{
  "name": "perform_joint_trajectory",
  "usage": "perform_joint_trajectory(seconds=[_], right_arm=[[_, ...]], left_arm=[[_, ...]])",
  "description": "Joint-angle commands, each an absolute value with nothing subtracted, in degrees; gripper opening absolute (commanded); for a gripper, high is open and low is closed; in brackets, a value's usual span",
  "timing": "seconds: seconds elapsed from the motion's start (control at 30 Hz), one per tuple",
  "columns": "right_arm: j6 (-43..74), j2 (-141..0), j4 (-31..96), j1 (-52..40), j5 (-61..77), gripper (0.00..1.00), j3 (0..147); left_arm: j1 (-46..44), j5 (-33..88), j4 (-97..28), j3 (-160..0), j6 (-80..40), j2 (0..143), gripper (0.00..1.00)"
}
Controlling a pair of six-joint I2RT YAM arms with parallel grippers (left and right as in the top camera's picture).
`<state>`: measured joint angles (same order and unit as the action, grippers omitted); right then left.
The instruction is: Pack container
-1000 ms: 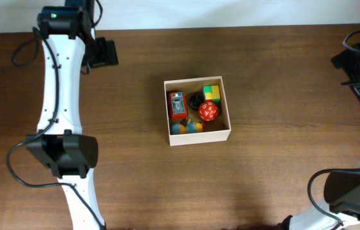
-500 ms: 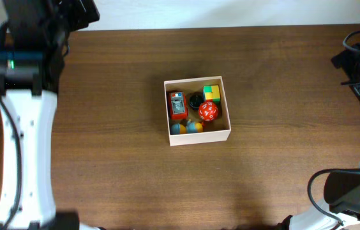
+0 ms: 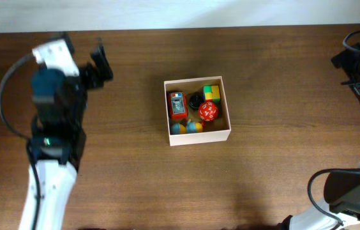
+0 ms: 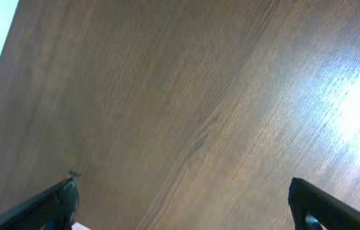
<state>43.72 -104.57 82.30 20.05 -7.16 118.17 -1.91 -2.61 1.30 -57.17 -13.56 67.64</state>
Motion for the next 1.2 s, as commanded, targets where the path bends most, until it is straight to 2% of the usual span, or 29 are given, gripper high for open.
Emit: perform_joint_trajectory(seconds=[0.0,0.37,0.73,1.17], right_arm=[[44.2,-104.8,82.3,20.3,-7.3,0.99,118.3],[44.2,-104.8,82.3,20.3,-7.3,0.99,118.3],[44.2,-104.8,82.3,20.3,-7.3,0.99,118.3],[44.2,-104.8,82.3,20.3,-7.3,0.99,118.3]], left_arm=[[-2.4,-1.3,9.0,-43.9,-13.9,59.3,0.99],[-2.9,-3.8,25.8,-14.8,-13.8,39.9,0.99],[-2.9,-5.9,27.8,-0.4,-13.2,22.9,0.99],[-3.5,-6.0,4.8,-0.5,-5.6,7.1,0.99]])
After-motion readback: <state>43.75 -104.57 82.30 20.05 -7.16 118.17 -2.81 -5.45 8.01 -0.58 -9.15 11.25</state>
